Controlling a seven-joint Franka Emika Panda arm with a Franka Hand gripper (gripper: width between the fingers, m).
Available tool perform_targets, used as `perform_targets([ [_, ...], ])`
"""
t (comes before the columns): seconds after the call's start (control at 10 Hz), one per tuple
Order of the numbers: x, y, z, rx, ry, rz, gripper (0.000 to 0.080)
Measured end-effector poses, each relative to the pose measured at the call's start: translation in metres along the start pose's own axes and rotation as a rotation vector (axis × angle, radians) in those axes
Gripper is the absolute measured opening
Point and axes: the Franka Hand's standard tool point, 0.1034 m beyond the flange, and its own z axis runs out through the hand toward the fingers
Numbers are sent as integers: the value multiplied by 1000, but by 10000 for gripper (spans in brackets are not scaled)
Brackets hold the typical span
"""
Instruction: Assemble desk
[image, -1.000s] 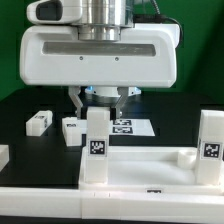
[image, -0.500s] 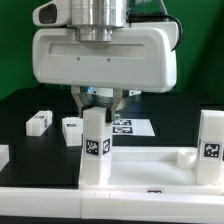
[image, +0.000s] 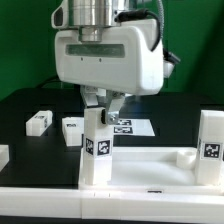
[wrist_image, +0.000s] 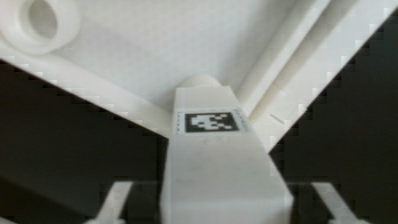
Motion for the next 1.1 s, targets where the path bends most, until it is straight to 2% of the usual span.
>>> perform_targets([
  [0.1,0,0,0,0,0,-21,291],
  [0.2,0,0,0,0,0,-62,379],
  [0.3,2,1,0,-1,0,-104,515],
  [0.4,3,2,0,-2,1,-188,515],
  [0.5,2,1,0,-3,2,-295,623],
  [1.1,-3,-1,2,-3,-3,-886,649],
])
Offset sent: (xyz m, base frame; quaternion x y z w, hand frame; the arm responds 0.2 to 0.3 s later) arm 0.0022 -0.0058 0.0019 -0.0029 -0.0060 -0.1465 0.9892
